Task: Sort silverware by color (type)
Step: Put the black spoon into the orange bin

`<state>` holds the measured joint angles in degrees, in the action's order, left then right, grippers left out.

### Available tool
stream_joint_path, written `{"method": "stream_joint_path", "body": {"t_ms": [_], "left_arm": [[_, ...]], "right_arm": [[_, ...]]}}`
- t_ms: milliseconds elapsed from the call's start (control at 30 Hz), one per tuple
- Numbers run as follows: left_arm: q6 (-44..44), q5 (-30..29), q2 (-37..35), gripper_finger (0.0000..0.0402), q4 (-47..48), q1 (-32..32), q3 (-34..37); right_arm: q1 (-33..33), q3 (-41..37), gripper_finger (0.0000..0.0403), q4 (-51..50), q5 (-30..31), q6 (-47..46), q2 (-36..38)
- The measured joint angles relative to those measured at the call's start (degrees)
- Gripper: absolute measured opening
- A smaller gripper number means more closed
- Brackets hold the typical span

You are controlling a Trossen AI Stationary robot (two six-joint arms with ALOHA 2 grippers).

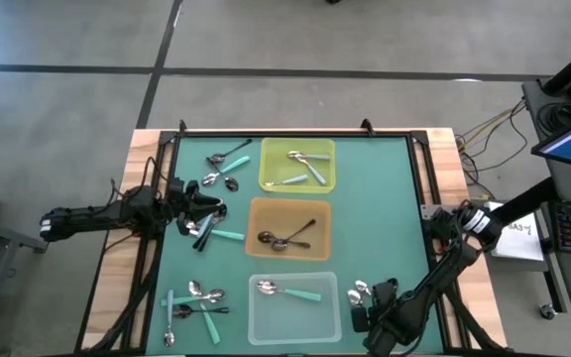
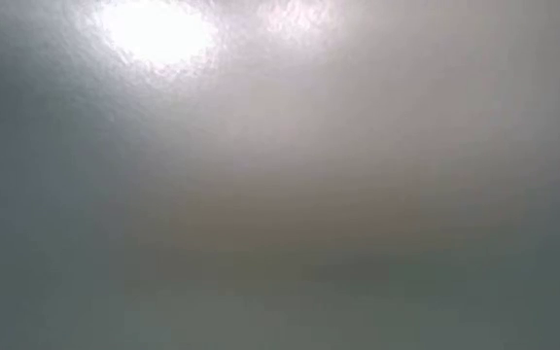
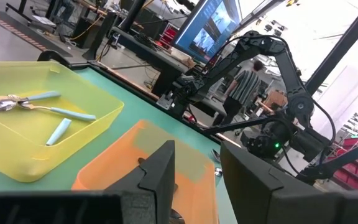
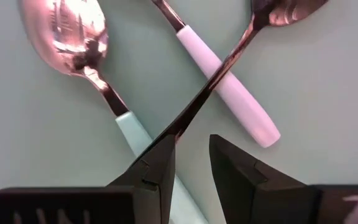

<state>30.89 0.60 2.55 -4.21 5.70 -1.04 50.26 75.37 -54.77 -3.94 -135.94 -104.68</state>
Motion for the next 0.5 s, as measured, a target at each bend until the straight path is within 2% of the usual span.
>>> {"method": "stream_joint_path", "body": {"t_ms": [500], "left_arm": [[0.02,-0.01,0.0,0.0111,0.01,0.0,0.0]], "right_arm": [[-0.04,0.81,0.0091,-0.19,2.19,0.74,-0.13]]}}
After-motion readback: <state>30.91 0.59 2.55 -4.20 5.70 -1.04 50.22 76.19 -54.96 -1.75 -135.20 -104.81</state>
